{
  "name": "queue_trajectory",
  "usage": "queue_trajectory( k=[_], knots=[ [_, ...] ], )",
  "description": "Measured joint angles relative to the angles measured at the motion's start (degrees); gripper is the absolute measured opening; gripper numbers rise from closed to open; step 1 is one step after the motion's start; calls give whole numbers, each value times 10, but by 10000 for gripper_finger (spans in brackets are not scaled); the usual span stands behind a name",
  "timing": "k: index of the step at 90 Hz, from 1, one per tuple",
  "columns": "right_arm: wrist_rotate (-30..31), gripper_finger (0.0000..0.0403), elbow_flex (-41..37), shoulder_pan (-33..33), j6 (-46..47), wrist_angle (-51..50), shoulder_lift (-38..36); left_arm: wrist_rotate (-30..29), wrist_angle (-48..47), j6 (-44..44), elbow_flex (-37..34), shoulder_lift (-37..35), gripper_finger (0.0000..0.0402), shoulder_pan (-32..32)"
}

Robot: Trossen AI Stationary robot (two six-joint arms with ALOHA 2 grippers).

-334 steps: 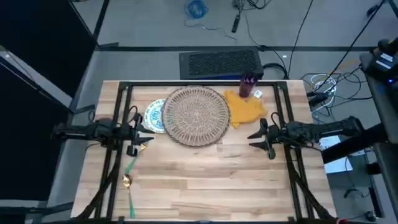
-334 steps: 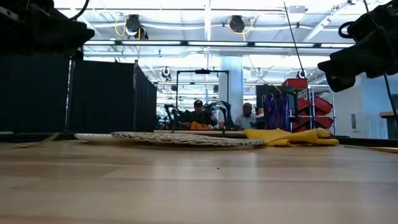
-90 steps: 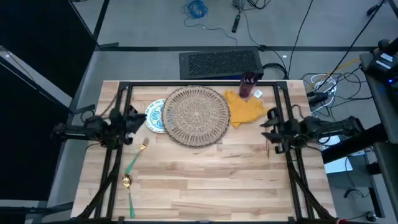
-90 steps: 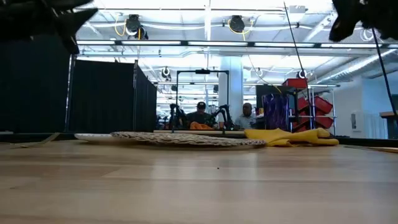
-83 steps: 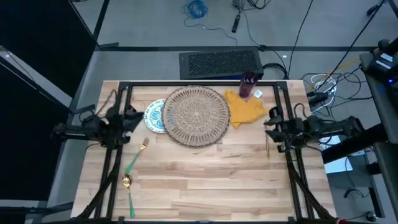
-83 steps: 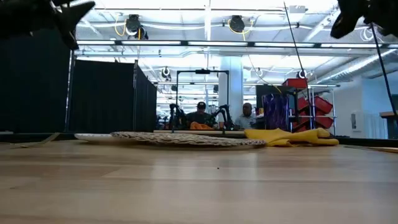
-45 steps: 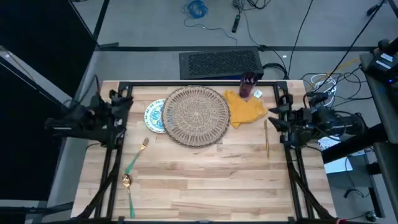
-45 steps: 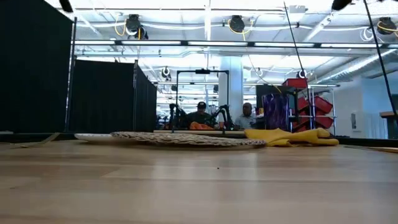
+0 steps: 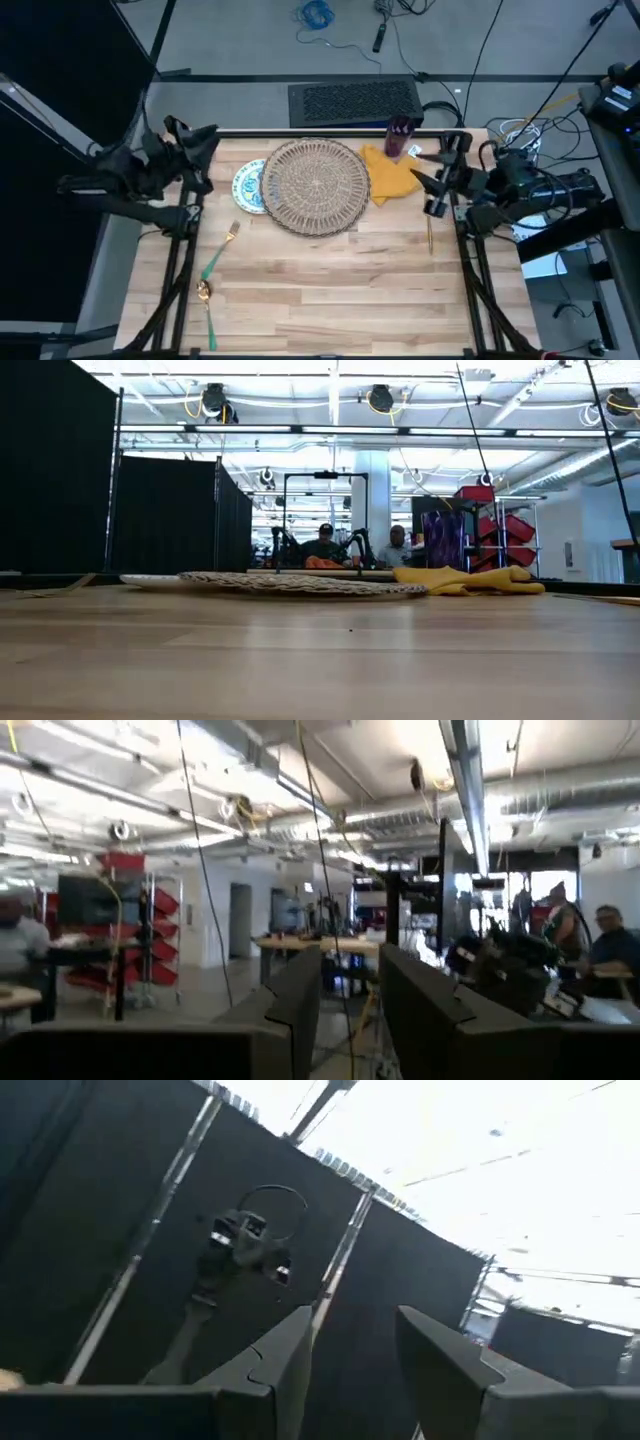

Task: Set table place
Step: Move the brown placemat to the bottom center of the table

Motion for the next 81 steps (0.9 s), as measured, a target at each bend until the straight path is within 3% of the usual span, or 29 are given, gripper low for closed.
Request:
queue_trajectory(
  k=[12, 17, 30, 38, 49, 60, 81],
  knots=[
    [1, 132, 53, -36, 45, 13, 67, 22, 52, -43, 1, 32, 88, 0],
    [1, 132, 79, -57, 77, -11, 98, 3, 41, -38, 3, 46, 88, 0],
    [-2, 132, 155, -107, 176, -146, 188, -186, -135, -42, 54, 102, 88, 19],
    [-14, 132, 201, -132, 228, -234, 243, -204, -280, -90, 104, 139, 88, 46],
    [-73, 132, 247, -153, 281, -319, 322, -137, -428, -142, 186, 184, 88, 118],
    [-121, 132, 264, -153, 311, -330, 382, 11, -479, -173, 237, 215, 88, 227],
    [-134, 132, 264, -123, 336, -410, 419, 233, -538, -222, 228, 268, 88, 457]
  ],
)
